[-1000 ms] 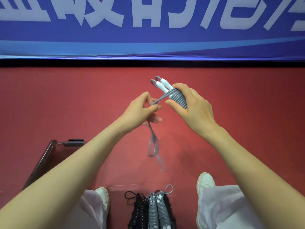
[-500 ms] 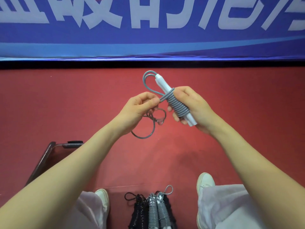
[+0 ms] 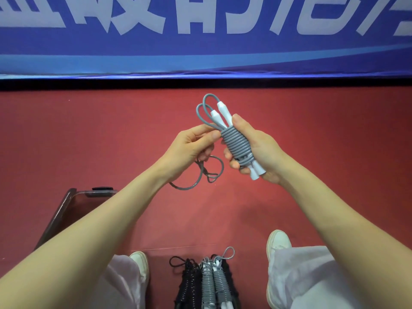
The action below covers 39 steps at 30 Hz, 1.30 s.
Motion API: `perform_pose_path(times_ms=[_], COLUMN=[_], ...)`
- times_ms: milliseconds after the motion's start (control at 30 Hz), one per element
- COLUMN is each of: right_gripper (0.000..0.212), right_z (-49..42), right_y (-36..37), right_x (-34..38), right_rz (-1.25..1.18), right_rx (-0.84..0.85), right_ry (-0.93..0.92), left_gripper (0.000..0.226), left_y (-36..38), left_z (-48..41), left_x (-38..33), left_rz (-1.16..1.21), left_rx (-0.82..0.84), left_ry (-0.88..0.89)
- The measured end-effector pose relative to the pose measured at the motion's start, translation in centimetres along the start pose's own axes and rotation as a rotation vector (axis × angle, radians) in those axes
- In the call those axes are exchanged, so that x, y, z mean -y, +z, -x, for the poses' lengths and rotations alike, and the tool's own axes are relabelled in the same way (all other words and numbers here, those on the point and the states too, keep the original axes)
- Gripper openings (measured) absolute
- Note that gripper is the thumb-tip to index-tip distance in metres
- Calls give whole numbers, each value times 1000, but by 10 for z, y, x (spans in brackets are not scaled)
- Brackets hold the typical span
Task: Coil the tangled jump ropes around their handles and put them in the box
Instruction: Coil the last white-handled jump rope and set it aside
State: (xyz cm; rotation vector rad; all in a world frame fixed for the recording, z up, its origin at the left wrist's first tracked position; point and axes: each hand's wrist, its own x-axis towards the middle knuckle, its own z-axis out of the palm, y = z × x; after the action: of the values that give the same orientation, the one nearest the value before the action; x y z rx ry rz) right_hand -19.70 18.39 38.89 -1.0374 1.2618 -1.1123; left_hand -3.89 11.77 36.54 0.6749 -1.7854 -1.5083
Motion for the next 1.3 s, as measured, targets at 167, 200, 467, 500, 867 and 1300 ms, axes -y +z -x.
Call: perform_pose_path(times_ms=[167, 200, 467, 500, 867, 1300], right_gripper=[51, 50, 56, 55, 46, 42], right_z=[-3, -3, 3, 4, 7, -10], right_y=[-11, -13, -14, -13, -10, -39], right_x=[0, 1, 5, 5, -2, -5], right_rz=[-2, 4, -31, -23, 839, 1271], right_rx=[-75, -87, 158, 233, 427, -685], right_ry=[-3, -3, 30, 47, 421, -353], left_gripper=[38, 38, 16, 16, 16, 23], left_y=[-27, -30, -36, -34, -30, -2], left_z=[1, 2, 2, 1, -5, 2], left_x=[5, 5, 16, 18, -3, 13], left_rz=[-231, -276, -404, -452, -493, -296], left_rx=[288, 305, 253, 223, 314, 174], left_ry=[-176, -185, -202, -165, -215, -263])
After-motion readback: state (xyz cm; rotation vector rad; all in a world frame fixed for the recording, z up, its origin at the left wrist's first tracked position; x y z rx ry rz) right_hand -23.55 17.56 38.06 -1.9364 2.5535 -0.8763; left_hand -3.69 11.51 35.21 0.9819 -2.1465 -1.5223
